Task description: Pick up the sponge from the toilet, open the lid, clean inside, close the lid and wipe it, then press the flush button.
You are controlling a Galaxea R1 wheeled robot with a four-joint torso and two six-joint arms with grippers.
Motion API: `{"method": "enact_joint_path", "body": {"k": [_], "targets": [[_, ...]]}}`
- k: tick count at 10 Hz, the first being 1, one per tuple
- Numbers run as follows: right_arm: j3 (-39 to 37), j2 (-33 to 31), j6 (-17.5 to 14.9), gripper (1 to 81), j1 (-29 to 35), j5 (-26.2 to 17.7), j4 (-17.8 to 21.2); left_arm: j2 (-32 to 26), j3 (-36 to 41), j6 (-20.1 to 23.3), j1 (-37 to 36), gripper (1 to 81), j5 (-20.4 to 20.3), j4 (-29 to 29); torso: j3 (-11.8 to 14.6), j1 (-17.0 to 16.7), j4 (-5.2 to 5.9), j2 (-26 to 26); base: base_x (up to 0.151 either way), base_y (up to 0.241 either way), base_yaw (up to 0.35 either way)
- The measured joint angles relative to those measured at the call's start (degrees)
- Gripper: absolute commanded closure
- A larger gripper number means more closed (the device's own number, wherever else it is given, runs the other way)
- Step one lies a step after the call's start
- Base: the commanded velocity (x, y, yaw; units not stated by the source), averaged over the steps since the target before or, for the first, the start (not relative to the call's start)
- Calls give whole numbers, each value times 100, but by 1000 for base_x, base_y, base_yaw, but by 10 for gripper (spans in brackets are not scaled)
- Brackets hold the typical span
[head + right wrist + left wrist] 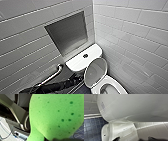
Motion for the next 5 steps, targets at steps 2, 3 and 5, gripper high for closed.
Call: {"method": "enact_joint_path", "body": {"k": [2,3,5], "targets": [[2,10,-1,811,2,0,6,149,196,24,-11,10,178,41,-2,0,0,0,0,0,0],[2,22,-1,811,13,-5,6,151,436,10,-79,10,101,45,-2,0,0,0,0,0,0],[2,55,-1,811,79,0,4,130,1045,18,-149,10,55,185,-2,0,0,0,0,0,0]]}}
